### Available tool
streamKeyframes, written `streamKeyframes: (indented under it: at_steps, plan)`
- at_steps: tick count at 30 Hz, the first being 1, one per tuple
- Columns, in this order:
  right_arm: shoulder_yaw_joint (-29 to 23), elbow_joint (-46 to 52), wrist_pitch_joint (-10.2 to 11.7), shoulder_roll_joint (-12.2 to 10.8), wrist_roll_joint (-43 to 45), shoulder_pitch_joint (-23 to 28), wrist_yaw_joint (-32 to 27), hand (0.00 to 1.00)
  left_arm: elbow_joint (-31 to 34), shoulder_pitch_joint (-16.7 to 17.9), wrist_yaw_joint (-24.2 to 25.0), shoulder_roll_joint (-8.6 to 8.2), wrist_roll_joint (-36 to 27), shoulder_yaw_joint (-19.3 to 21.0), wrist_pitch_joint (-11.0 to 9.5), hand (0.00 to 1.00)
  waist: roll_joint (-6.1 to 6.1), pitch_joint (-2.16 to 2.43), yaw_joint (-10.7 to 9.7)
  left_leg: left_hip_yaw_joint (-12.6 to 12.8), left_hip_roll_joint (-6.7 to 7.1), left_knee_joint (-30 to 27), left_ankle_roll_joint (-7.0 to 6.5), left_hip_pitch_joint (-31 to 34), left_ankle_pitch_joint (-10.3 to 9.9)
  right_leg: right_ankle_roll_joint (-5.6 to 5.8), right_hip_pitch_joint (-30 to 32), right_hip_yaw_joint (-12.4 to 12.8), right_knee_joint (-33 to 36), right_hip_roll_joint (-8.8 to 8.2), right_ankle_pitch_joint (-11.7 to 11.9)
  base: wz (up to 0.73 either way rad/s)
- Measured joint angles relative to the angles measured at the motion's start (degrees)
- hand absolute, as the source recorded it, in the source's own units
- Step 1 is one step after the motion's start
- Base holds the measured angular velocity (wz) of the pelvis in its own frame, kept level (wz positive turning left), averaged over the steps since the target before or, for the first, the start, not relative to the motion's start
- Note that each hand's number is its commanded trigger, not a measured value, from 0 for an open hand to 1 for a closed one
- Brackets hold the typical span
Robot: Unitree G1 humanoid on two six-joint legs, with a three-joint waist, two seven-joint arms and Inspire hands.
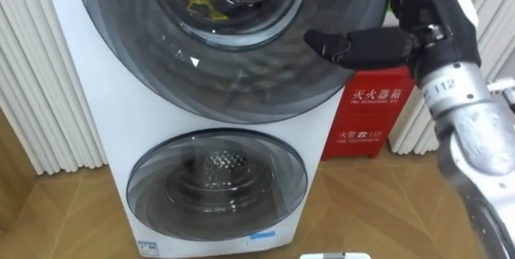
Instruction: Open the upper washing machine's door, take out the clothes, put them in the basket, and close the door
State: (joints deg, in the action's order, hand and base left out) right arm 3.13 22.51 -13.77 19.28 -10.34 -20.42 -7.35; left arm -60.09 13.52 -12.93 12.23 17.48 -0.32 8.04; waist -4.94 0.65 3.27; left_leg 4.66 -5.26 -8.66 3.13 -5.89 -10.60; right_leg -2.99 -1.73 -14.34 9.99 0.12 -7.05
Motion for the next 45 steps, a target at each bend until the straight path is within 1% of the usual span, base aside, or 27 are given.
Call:
streamKeyframes:
  at_steps: [1,2,5,8,11,13,15,16,18,19,21,22,23,24,25,27,29,32,37,40,42,43,44,45]
  plan:
    - [-0.1,0.4,0.6,-0.2,-1.0,0.8,0.0,0.00,0.0,0.0,0.0,0.00,-0.1,0.0,-0.1,0.00,0.01,-0.01,0.0,0.0,0.00,0.0,0.00,-0.3,0.0,0.00,-0.3,0.0,-0.1,0.01,0.0,0.00]
    - [0.0,0.9,1.9,-0.9,-2.2,2.1,0.2,0.00,-0.1,0.2,-0.1,0.00,-0.3,-0.1,-0.6,0.00,0.05,-0.02,0.0,0.1,-0.02,0.0,0.00,-0.8,0.0,0.01,-0.9,0.0,-0.3,0.05,0.0,0.00]
    - [-0.2,2.6,4.5,-1.0,-5.4,5.1,0.5,0.00,-0.1,0.2,-0.1,0.00,-1.2,-0.2,-1.7,0.00,0.19,-0.10,0.0,0.1,-0.09,0.1,0.01,-0.8,0.0,0.08,-1.1,0.0,-0.3,0.07,-0.1,0.05]
    - [-0.3,3.4,5.6,-1.4,-6.8,6.2,1.4,0.00,-0.1,0.2,-0.1,-0.03,-1.1,-0.5,-2.2,0.00,0.48,-0.09,-0.1,0.1,-0.19,0.3,0.20,-0.8,-0.2,0.09,-1.0,0.0,-0.3,0.16,-0.1,0.01]
    - [-0.7,3.4,5.8,-2.8,-8.1,6.3,2.1,0.00,-0.1,0.3,-0.1,-0.04,-1.0,-0.7,-2.2,0.00,0.66,-0.04,-0.2,0.0,-0.22,0.2,0.25,-0.7,-0.2,0.01,-0.9,-0.1,-0.2,0.22,-0.1,0.00]
    - [-0.7,3.4,6.6,-3.6,-9.3,6.6,2.2,0.00,-0.1,0.2,-0.1,-0.04,-1.0,-1.1,-2.2,0.00,0.76,0.02,-0.2,0.0,-0.24,0.3,0.26,-0.5,-0.2,-0.16,-0.6,-0.1,-0.1,0.23,0.0,-0.06]
    - [-0.6,3.4,8.2,-4.7,-10.8,7.1,2.9,0.00,-0.1,0.1,-0.4,-0.04,-1.1,-1.5,-2.2,0.00,0.83,0.10,-0.2,0.0,-0.29,0.2,0.26,-0.2,-0.2,-0.40,-0.1,-0.1,0.0,0.29,0.3,-0.11]
    - [-0.6,3.4,8.6,-4.8,-11.3,7.3,3.1,0.00,-0.1,0.0,-0.5,-0.03,-1.1,-1.7,-2.2,0.00,0.84,0.11,-0.2,0.0,-0.30,0.1,0.26,-0.2,-0.2,-0.40,-0.1,0.0,0.0,0.29,0.3,-0.07]
    - [-0.4,3.4,10.6,-5.5,-14.3,8.6,3.6,0.00,-0.1,-0.5,-1.0,-0.04,-1.3,-3.3,-2.2,0.00,0.97,0.16,-0.2,0.1,-0.30,0.1,0.26,-0.3,-0.2,-0.40,-0.2,0.1,0.0,0.33,0.3,-0.02]
    - [-0.3,3.3,11.1,-6.0,-14.6,8.7,3.7,0.00,-0.1,-0.6,-1.2,-0.07,-1.3,-3.7,-2.2,0.00,1.05,0.15,-0.2,0.2,-0.30,0.1,0.26,-0.3,-0.2,-0.40,-0.2,0.1,0.0,0.34,0.3,-0.04]
    - [0.3,2.7,13.2,-8.0,-15.0,9.3,4.0,0.00,-0.2,-1.5,-1.4,-0.11,-1.6,-5.7,-2.1,0.00,1.53,0.07,-0.1,0.4,-0.34,0.0,0.25,-0.3,-0.2,-0.47,-0.2,0.3,0.1,0.29,0.4,-0.02]
    - [0.3,2.5,13.7,-8.4,-15.4,9.5,4.3,0.00,-0.3,-1.8,-1.4,-0.16,-1.8,-6.1,-2.1,0.00,1.68,0.08,-0.1,0.4,-0.34,0.0,0.25,-0.3,-0.2,-0.47,-0.2,0.3,0.1,0.20,0.4,0.00]
    - [0.5,2.3,14.8,-9.1,-17.0,9.9,4.4,0.00,-0.8,-2.4,-1.6,-0.20,-1.9,-6.9,-2.2,0.00,2.02,0.09,0.2,0.5,-0.34,-0.1,0.25,-0.4,-0.2,-0.47,-0.2,0.3,0.2,0.20,0.4,-0.04]
    - [1.2,1.8,15.8,-9.5,-18.1,10.0,4.5,0.00,-1.5,-2.8,-1.7,-0.25,-2.1,-7.5,-2.2,0.00,2.37,0.03,0.3,0.7,-0.35,-0.1,0.26,-0.6,-0.2,-0.46,-0.2,0.5,0.3,0.17,0.4,-0.07]
    - [1.7,1.3,16.3,-9.6,-19.0,10.0,4.6,0.00,-1.8,-3.0,-1.7,-0.26,-2.1,-7.9,-2.2,0.00,2.54,0.04,0.3,0.8,-0.36,-0.1,0.26,-0.7,-0.2,-0.47,-0.1,0.7,0.4,0.12,0.4,-0.11]
    - [2.9,0.9,18.0,-10.0,-22.5,10.2,5.3,0.00,-1.9,-2.9,-1.7,-0.27,-2.0,-8.3,-2.1,0.00,2.86,0.06,0.6,1.5,-0.45,0.0,0.31,-0.6,-0.1,-0.48,0.6,1.4,1.0,0.09,0.3,-0.17]
    - [3.4,0.8,18.9,-10.6,-24.4,10.5,5.9,0.00,-1.9,-2.8,-1.7,-0.29,-1.7,-8.4,-2.1,0.00,2.86,0.04,0.8,1.5,-0.54,-0.1,0.35,-0.4,-0.1,-0.46,0.8,1.5,0.9,0.19,0.3,-0.06]
    - [4.6,0.7,20.5,-10.7,-26.5,10.5,6.3,0.00,-1.9,-2.5,-1.7,-0.32,-1.7,-8.5,-2.1,0.00,2.84,0.04,1.0,1.5,-0.62,-0.4,0.49,0.0,0.0,-0.18,1.1,1.4,0.9,0.21,0.0,0.00]
    - [6.3,0.6,22.0,-10.9,-30.0,10.6,7.2,0.00,-1.9,-2.5,-1.6,-0.33,-1.7,-8.5,-2.1,0.00,2.72,0.00,1.2,1.4,-0.81,-1.1,0.79,0.7,0.2,-0.45,2.0,1.2,1.7,0.16,-0.2,0.01]
    - [7.0,0.6,23.3,-12.0,-31.7,10.6,9.5,0.00,-1.8,-2.7,-1.4,-0.34,-1.7,-8.4,-2.1,0.00,2.59,0.00,1.9,1.2,-0.96,-1.1,1.00,0.8,0.5,-0.64,2.0,0.8,1.8,0.18,-0.4,0.07]
    - [8.9,0.2,24.4,-12.4,-33.3,10.6,12.2,0.00,-1.8,-2.7,-1.4,-0.35,-1.7,-8.3,-2.1,0.00,2.49,0.03,2.2,0.6,-0.98,-1.2,1.17,1.1,0.8,-0.80,2.0,0.2,1.8,0.14,-0.5,0.14]
    - [9.7,0.0,24.4,-12.6,-34.0,10.6,13.0,0.00,-1.8,-2.8,-1.4,-0.35,-1.7,-8.2,-2.1,0.00,2.50,0.04,2.4,0.4,-0.99,-1.3,1.24,1.1,1.0,-0.86,2.0,0.1,1.8,0.15,-0.4,0.13]
    - [11.5,-0.9,24.5,-12.5,-35.0,10.6,14.8,0.00,-1.7,-2.9,-1.4,-0.47,-1.7,-7.9,-2.1,0.00,2.38,0.01,3.3,0.2,-0.99,-1.3,1.30,1.2,1.1,-0.94,1.9,-0.1,1.8,0.16,-0.4,0.14]
    - [13.8,-2.2,23.7,-12.3,-35.4,10.6,16.8,0.00,-1.7,-3.2,-1.4,-0.59,-1.7,-7.7,-2.1,0.00,2.20,0.05,4.1,-0.2,-0.99,-1.3,1.36,1.3,1.2,-1.03,1.8,-0.5,1.7,0.11,-0.5,0.17]
